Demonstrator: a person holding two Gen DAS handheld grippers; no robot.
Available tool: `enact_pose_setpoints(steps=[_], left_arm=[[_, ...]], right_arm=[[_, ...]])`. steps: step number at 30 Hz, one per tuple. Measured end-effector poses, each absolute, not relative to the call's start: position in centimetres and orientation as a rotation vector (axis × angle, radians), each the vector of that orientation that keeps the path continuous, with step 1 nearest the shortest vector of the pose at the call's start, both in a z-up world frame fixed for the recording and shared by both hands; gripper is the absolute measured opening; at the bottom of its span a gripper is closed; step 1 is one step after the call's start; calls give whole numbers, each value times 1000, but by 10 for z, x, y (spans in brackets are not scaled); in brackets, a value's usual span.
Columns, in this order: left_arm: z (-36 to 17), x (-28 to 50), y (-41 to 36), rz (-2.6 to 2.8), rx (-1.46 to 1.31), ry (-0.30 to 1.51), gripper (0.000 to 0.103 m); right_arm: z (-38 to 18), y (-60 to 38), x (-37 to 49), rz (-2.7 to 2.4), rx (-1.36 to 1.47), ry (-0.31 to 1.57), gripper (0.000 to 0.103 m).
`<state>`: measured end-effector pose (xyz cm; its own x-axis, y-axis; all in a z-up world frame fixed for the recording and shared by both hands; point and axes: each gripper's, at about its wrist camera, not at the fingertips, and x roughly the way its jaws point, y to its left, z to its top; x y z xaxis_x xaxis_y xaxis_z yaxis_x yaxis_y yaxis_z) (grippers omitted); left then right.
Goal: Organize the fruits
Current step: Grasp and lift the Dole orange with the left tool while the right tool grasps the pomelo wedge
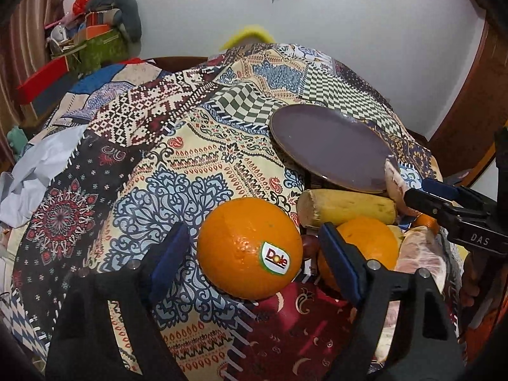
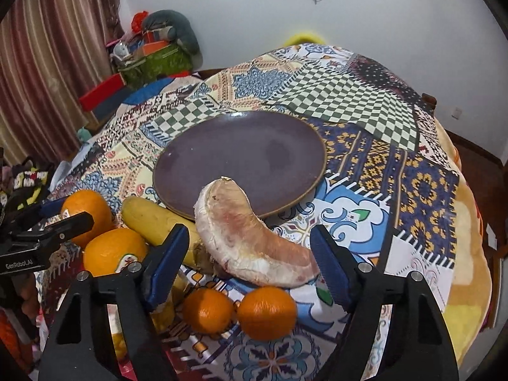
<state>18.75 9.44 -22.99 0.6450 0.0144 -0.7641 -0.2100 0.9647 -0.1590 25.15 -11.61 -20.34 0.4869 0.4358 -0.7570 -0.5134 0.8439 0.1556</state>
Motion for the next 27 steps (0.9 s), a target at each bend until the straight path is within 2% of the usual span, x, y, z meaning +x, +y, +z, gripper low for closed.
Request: enact_pose_setpoints(steps=[5,8,13,24,27], left_arm=[[-235,191,95,120,-254,872,81],[-238,192,95,122,-252,879,76],[-239,196,98,129,-256,884,70],[-239,196,100,126,-262,882,69],[-239,196,100,126,-258,884,69]], right_arm=[[-212,-113,255,603,-144,923,76],[-213,-117,257,607,-142,928,71],[-210,-120,257,621,-119,926,53],[-217,-116,278,659,-101,975,56],[-217,-114,277,683,-101,972,53]])
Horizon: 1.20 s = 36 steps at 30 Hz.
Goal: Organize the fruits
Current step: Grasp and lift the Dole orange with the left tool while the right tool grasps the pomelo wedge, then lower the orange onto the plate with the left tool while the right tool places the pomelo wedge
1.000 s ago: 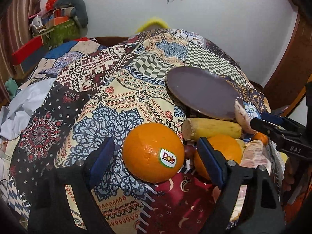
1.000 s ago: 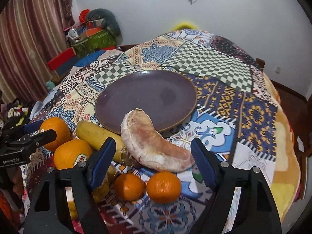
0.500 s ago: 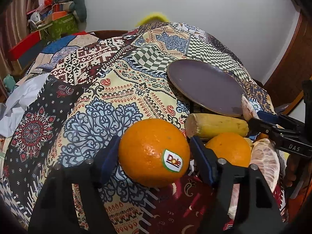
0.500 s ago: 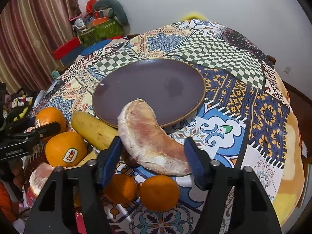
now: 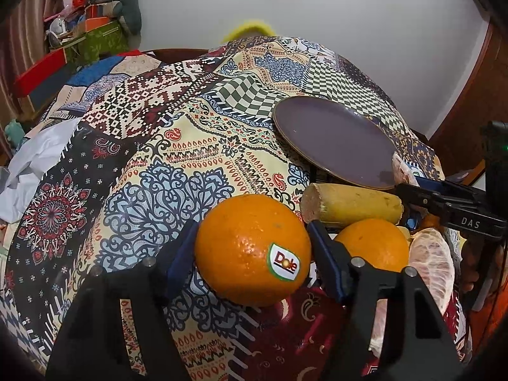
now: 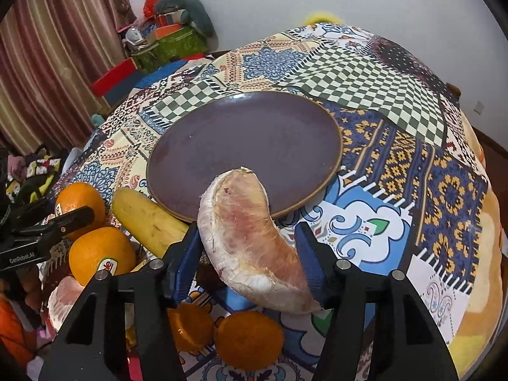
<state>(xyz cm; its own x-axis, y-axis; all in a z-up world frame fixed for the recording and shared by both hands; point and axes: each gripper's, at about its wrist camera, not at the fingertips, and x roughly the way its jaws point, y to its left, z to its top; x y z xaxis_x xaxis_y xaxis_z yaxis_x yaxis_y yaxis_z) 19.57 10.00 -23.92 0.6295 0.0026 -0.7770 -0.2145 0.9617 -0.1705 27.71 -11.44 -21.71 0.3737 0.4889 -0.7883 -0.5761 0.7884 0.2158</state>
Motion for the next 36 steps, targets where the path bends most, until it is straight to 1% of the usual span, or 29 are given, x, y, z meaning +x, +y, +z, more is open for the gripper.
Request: enact_pose_setpoints(steps=[2,4,10,19,26,36], left_arm=[[-239,195,100,126,-256,887,69],[-237,196,100,126,-255,890,68],[-227,192,96,124,-246,873,68],[-194,189,89,113,-232,805,68],[-163,194,79,92,-210,736,68],[-126,213,74,67,-189,650,68]], right_arm=[[-216,-114,275,687,-104,965,50],[-214,-115,274,689,-95,963,45],[-203,-119,268,684,-75,931,39],[-177,-131,256,661,-34,866,37],[-147,-137,246,629,-23,781,37],[-117,-139,249,592,-22,681,37]])
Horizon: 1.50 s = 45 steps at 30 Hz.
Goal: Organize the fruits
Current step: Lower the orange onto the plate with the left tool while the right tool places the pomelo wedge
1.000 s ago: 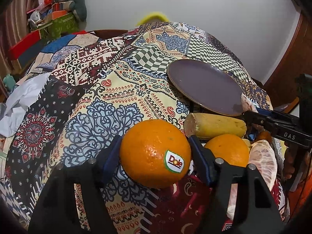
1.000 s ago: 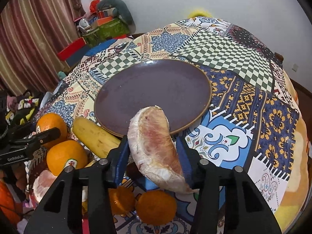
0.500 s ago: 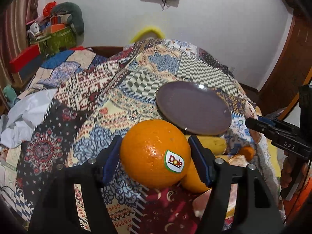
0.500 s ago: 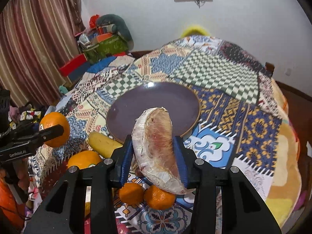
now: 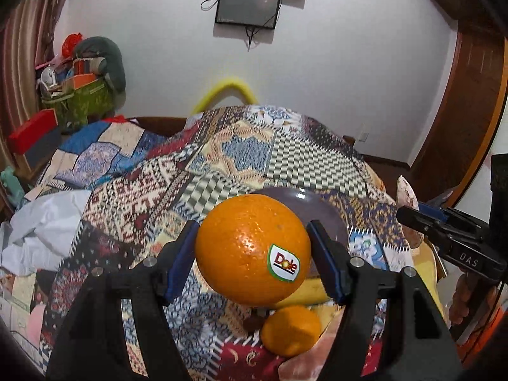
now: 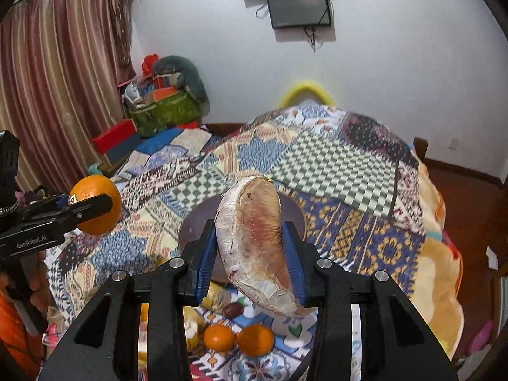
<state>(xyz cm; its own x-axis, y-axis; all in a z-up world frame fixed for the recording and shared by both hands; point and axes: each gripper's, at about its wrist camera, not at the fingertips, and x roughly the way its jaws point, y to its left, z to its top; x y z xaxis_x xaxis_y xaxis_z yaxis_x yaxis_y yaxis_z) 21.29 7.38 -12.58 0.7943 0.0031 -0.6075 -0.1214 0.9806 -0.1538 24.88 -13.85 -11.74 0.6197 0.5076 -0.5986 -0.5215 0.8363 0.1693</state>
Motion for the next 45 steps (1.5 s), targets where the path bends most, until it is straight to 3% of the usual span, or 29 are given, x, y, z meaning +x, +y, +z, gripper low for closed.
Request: enact_pose_setpoints(steps=[14,45], left_arm=[[-121,270,77,47,-174,648,68],[-227,368,78,11,-135,932,68]], right_arm=[[-107,-122,289,569,-3,627,37],[-191,-73,375,588,-43,910,36]])
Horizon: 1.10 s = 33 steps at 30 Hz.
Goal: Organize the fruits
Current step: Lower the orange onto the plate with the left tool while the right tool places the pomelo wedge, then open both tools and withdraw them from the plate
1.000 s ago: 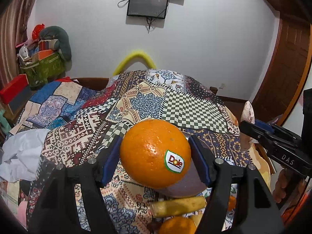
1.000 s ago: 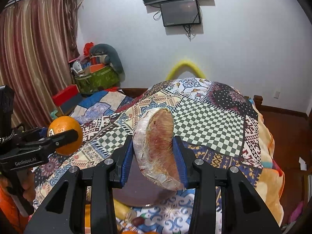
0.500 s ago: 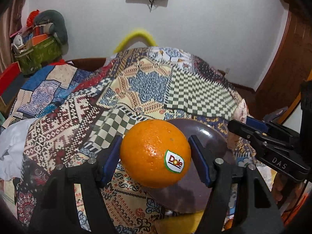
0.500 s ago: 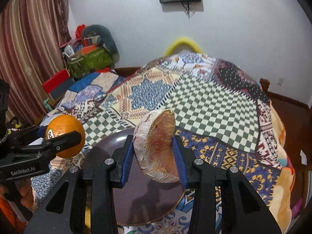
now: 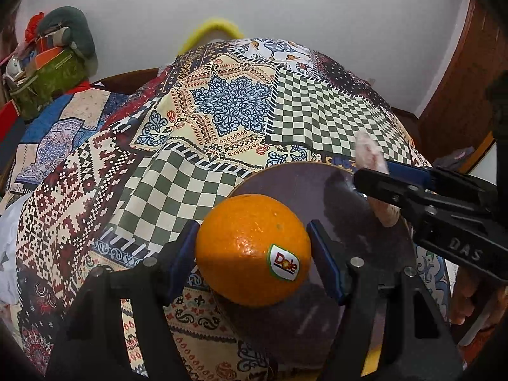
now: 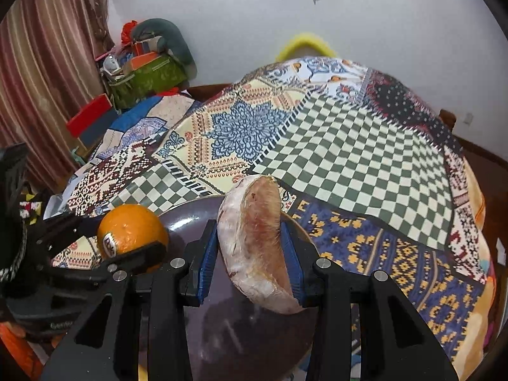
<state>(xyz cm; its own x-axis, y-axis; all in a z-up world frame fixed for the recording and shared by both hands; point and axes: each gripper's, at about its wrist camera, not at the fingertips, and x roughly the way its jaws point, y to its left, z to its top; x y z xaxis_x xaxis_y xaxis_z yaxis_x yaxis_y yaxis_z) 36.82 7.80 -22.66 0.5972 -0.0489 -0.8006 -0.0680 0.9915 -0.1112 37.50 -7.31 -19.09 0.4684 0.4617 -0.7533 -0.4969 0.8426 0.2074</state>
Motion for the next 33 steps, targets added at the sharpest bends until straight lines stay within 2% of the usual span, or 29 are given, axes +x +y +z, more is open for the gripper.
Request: enact_pose_setpoints(steps=[13,19,33], left_arm=[[-234,374,77,5,-155,948,69],[-212,361,78,8,-158,904,69],[-143,284,73,14,-129,789,70]], right_arm=[[-190,-81,373,583,-32,921,36],[-173,-88,356,573,-46,881,38],[-116,-113,282,539,-79,737,49]])
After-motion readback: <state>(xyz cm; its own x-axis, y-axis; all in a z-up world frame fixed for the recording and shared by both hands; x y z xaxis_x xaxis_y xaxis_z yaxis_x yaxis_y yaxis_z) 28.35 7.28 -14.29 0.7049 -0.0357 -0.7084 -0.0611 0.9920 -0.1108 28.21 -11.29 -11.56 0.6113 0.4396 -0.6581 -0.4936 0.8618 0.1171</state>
